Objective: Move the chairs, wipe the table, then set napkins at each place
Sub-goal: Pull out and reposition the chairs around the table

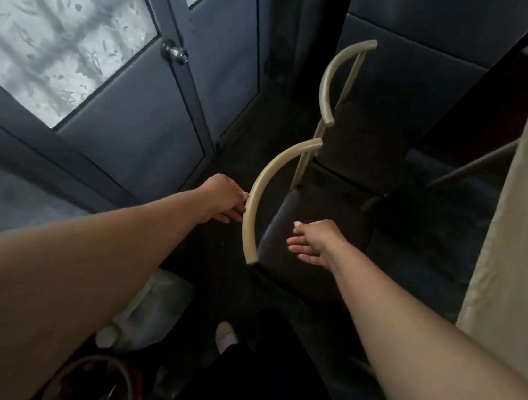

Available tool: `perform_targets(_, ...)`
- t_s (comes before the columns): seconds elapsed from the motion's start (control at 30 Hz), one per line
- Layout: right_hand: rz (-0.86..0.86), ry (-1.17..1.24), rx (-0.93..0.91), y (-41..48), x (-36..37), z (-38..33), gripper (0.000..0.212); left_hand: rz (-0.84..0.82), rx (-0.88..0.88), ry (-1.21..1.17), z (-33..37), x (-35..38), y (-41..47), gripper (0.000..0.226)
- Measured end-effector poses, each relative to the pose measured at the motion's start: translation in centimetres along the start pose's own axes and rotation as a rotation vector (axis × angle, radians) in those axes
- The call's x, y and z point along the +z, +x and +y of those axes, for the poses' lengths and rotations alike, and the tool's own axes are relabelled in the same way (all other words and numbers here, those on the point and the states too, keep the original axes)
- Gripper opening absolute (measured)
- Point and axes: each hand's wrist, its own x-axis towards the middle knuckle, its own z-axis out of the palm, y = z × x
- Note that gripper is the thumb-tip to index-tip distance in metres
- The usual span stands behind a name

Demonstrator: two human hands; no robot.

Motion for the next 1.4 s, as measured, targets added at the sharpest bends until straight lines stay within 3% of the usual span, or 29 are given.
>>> perform_targets(0.53, 0.096, 0.306, 0.132, 8.4, -4.4, -8.5, 0.021, -0.202, 0.001, 0.417, 12.8, 0.7, 13.6, 0.027)
perform_targets(0.83, 0.214, 0.609, 0.193, 9.7, -6.5, -9.9, 0.025, -0.431, 0.078, 0.752, 19.3, 4.9, 17.5, 0.029)
perform_targets(1.1, 0.343, 0.969, 0.332, 10.5, -2.5, -10.5, 0.029, -0.626, 0.247, 1.040, 21.4, 7.1, 21.1, 0.028)
perform_targets(1.4, 0.401, 1.265, 0.439, 10.1, 4.6, -10.4, 0.026, -0.693, 0.288, 1.252, 19.0, 4.7, 22.8, 0.033)
